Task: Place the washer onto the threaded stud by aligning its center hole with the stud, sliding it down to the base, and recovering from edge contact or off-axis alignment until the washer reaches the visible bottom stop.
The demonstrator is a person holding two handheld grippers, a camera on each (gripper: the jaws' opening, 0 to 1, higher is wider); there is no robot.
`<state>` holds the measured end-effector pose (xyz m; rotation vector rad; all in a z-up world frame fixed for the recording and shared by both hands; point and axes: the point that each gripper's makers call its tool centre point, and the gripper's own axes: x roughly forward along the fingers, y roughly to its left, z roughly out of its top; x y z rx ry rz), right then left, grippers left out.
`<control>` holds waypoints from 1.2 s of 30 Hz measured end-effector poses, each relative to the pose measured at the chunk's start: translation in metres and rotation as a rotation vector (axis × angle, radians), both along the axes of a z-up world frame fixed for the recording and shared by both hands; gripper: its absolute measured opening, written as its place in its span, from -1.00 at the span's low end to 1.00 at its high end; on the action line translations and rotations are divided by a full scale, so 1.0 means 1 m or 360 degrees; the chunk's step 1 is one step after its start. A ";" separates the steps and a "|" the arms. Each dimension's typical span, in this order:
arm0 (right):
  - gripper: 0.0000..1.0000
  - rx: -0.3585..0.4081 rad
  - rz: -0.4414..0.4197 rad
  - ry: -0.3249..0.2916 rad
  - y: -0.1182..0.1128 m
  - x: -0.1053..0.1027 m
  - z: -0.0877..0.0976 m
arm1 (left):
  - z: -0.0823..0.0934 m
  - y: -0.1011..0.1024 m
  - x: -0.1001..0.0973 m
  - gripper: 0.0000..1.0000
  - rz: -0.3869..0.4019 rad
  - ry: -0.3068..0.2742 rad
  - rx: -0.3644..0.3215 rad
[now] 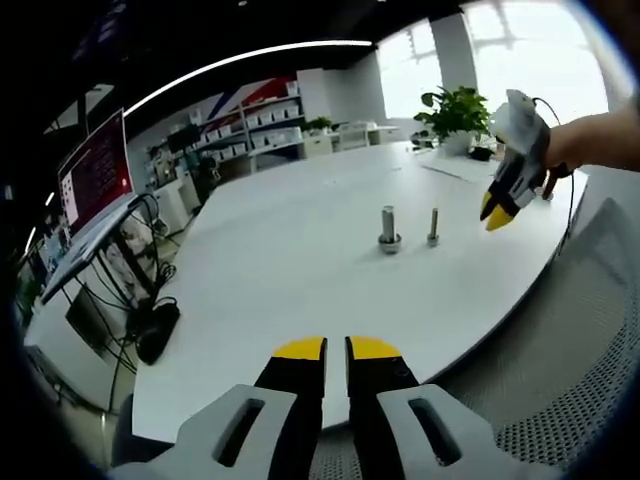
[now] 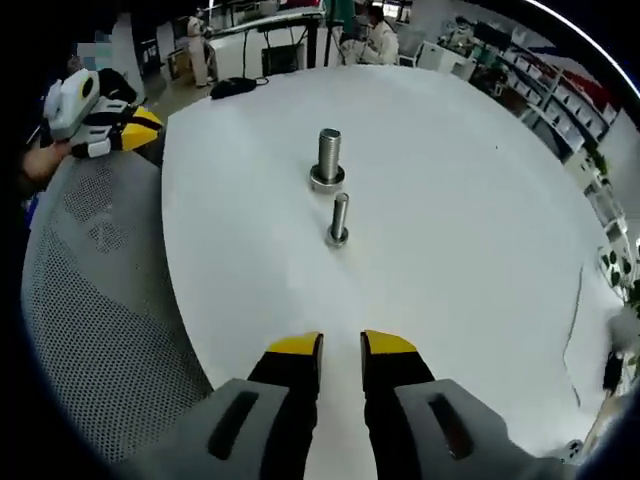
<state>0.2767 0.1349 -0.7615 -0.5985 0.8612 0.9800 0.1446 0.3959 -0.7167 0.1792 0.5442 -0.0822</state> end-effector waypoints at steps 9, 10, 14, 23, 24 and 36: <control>-0.61 0.0278 -0.0222 -0.0080 -0.033 -0.027 0.021 | 0.001 0.001 0.000 -0.90 0.0023 -0.0011 -0.0016; -0.61 0.0294 -0.0230 -0.0091 -0.036 -0.030 0.022 | 0.002 0.001 0.000 -0.90 0.0027 -0.0014 -0.0016; -0.61 0.0488 -0.0412 -0.0100 -0.041 -0.040 0.032 | 0.003 0.002 0.001 -0.90 0.0121 -0.0056 -0.0137; -0.61 0.0825 -0.0707 -0.0112 -0.047 -0.051 0.039 | 0.001 0.000 0.001 -0.86 0.0099 -0.0027 -0.0183; -0.61 0.0847 -0.0723 -0.0130 -0.047 -0.050 0.043 | 0.001 -0.001 0.001 -0.86 0.0099 -0.0031 -0.0191; -0.44 0.0773 -0.0776 -0.0060 -0.043 -0.058 0.025 | 0.002 -0.001 0.002 -0.86 0.0116 -0.0050 -0.0234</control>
